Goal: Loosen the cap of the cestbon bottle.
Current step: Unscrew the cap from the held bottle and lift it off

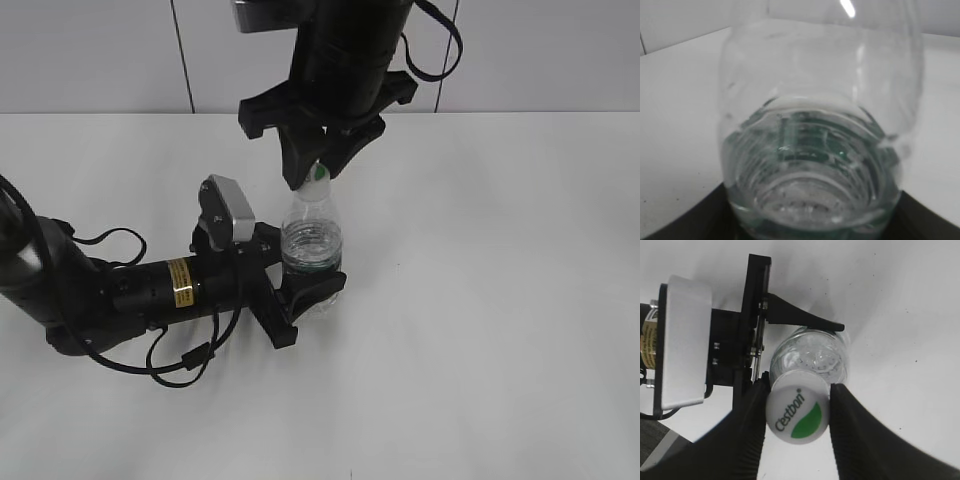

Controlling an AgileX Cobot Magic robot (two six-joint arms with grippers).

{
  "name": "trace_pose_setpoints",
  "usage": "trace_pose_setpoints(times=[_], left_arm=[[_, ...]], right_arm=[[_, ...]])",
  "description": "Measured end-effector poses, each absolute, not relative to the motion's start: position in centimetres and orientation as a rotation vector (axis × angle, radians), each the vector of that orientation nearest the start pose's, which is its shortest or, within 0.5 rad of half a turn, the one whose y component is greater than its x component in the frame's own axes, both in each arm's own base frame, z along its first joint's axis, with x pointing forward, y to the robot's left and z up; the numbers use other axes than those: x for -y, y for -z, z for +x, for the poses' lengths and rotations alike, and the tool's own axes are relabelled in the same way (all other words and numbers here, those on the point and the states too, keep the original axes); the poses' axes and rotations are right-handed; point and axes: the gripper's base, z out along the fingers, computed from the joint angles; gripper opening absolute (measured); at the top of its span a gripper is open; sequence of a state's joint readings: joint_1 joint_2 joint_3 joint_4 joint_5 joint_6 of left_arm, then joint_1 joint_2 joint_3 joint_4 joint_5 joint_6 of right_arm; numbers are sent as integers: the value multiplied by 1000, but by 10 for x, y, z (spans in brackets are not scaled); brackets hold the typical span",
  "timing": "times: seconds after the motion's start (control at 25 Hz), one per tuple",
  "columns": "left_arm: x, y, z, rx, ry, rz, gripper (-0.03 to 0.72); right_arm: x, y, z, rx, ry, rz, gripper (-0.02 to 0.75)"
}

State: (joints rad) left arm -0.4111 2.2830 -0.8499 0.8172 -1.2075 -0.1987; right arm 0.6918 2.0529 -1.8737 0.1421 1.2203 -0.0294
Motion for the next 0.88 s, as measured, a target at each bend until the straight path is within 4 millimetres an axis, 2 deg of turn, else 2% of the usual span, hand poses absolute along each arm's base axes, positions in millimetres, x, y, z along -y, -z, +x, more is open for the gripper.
trace_pose_setpoints(times=[0.36,0.88], left_arm=[[199,-53,301,-1562,863,1012,418],[199,-53,300,-1558,865,1017,417]], right_arm=[[-291,-267,330,-2696,-320,-1118,294],[-292,-267,330,-2482,-284,-1488,294]])
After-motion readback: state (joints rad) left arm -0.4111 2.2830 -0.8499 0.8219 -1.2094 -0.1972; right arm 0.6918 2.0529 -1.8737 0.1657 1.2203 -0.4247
